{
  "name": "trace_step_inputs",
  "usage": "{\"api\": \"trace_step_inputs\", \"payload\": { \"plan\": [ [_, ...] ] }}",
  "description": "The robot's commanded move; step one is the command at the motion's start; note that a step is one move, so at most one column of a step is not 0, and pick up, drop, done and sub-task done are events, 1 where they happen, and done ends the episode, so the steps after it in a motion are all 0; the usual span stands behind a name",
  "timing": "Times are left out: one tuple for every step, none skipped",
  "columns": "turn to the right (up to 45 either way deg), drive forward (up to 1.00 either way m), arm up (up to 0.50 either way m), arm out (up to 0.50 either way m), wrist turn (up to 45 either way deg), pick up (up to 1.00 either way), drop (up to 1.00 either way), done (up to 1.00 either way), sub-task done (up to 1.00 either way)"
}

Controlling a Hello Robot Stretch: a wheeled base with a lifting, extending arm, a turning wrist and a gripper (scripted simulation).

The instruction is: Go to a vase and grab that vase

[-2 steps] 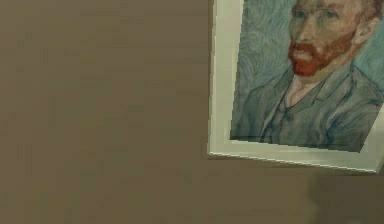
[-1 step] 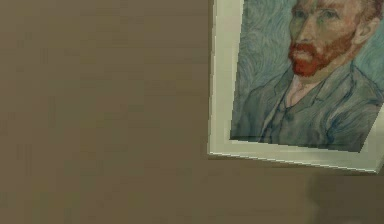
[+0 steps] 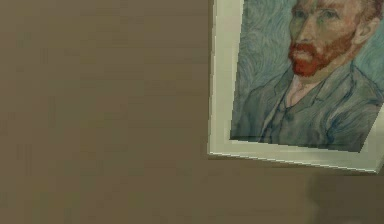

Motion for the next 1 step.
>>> {"api": "trace_step_inputs", "payload": {
  "plan": [
    [0.0, 0.0, 0.0, 0.0, 45.0, 0.0, 0.0, 0.0, 0.0]
  ]
}}
